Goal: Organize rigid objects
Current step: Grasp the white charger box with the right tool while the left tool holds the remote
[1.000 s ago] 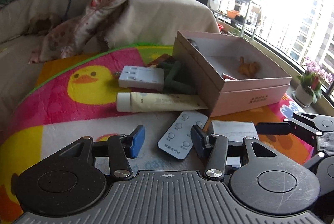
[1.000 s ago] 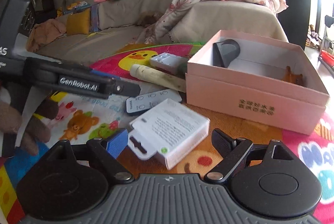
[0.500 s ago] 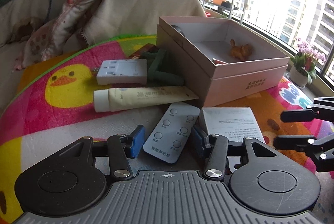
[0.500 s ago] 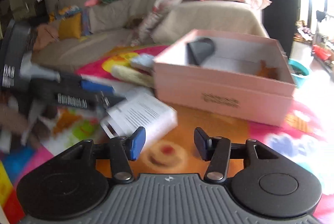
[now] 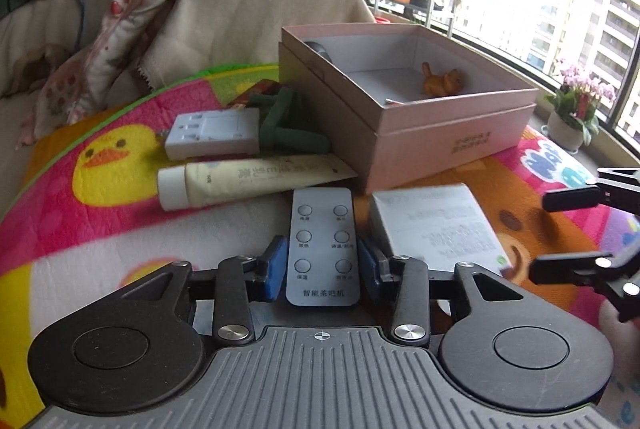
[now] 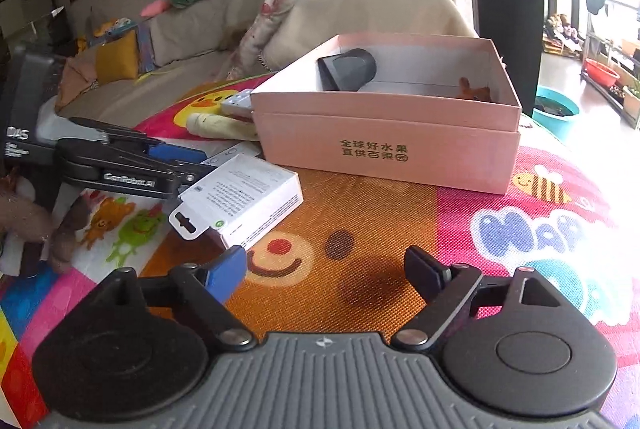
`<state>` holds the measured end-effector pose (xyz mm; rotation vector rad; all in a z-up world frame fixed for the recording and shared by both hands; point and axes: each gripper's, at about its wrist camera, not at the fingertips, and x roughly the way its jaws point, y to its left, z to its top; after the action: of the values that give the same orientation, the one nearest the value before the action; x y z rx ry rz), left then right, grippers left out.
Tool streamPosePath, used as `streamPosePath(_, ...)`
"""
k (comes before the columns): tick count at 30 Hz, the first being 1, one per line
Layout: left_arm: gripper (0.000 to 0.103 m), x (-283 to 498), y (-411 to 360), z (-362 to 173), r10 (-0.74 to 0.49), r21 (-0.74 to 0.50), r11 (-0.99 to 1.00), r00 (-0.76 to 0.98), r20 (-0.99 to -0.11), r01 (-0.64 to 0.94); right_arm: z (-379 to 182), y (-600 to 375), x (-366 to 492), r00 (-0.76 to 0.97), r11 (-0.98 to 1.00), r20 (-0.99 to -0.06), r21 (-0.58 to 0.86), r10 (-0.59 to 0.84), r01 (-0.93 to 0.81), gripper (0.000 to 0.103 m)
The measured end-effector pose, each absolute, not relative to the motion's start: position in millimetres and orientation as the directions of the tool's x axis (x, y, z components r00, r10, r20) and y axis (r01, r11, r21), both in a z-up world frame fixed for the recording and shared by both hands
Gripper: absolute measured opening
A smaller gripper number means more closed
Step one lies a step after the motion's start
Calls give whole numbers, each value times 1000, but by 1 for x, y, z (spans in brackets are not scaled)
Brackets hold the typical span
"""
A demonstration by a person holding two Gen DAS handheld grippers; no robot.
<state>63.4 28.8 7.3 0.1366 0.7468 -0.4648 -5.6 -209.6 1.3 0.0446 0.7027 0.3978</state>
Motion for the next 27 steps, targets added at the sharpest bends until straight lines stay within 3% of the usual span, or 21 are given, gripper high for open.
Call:
streamPosePath(5, 44, 31, 28, 9, -330, -24, 899, 640, -694, 437, 1, -206, -4, 683, 922, -629, 165, 372, -351, 92)
streamPosePath(10, 44, 27, 33, 7, -328, -99, 926, 649, -686, 363, 0, -203, -1, 666, 915, -641, 157, 380, -371, 99)
streamPosePath(14, 45, 27, 21, 7, -283, -37, 933, 667, -690, 357, -1, -201, 0, 655, 910, -650, 152, 385, -384, 103)
streamPosePath(21, 45, 26, 21, 3, -279, -35, 941, 708, -649, 338, -1, -200, 1, 632, 904, -669, 150, 391, -400, 103)
streamPosePath(27, 44, 14, 28, 4, -292, -48, 938, 705, -646, 344, -3, -189, -3, 634, 901, -689, 65, 351, -429, 103)
